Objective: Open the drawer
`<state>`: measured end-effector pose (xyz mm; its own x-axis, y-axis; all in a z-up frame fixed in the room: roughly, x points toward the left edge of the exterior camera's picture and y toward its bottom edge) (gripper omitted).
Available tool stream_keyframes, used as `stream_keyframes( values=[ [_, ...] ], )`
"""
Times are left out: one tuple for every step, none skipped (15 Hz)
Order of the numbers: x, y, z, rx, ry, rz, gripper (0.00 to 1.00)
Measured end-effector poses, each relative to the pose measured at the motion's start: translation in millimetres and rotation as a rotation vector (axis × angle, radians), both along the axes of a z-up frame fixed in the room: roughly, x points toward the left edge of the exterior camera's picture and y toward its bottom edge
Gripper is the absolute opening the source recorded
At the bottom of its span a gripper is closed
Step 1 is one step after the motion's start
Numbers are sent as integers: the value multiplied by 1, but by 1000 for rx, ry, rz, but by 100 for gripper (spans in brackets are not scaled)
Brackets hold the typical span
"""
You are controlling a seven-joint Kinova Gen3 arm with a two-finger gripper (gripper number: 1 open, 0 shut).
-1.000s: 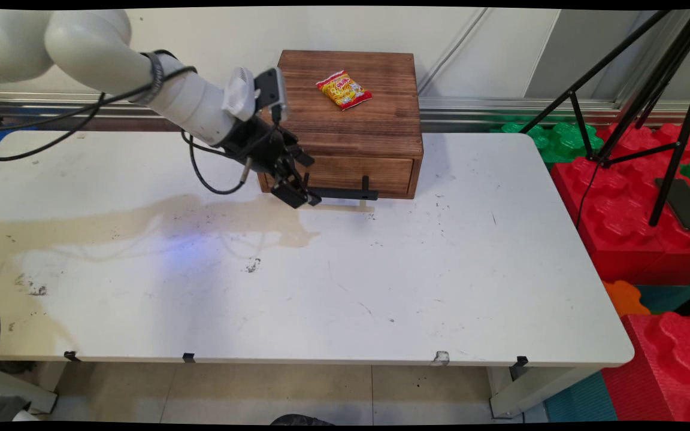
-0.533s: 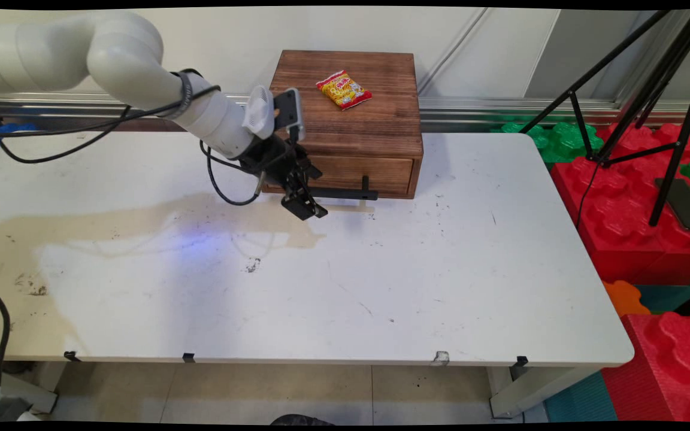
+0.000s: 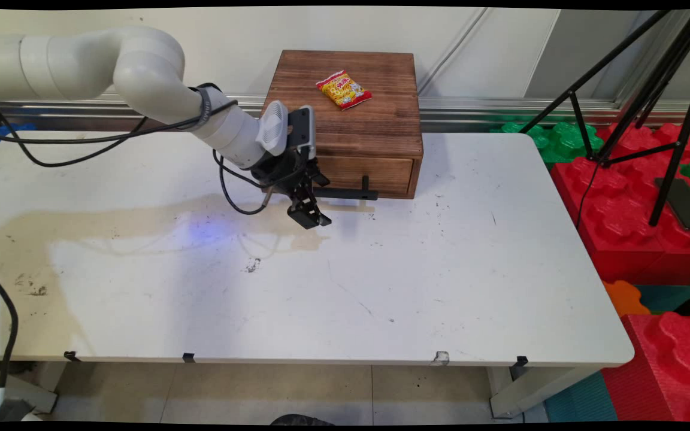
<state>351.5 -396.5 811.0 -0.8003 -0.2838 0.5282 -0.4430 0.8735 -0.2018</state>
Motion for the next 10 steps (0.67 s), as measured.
stream_keyframes(
  values=[
    [-2,-1,-2,-4,-5,-4,100],
    [-3,-2,-3,-7,-10,-6,100],
    [-4,-3,-5,-8,-14,-7,100],
    [-5,-4,-6,-11,-20,-10,100],
    [-6,-5,-8,-15,-27,-13,100],
    [-7,-6,-9,-19,-33,-17,100],
    [-8,-7,-11,-21,-38,-20,100],
    [-9,-7,-12,-23,-43,-24,100],
    [-11,-8,-14,-24,-48,-28,100],
    [-12,-9,-15,-26,-51,-32,100]
  ],
)
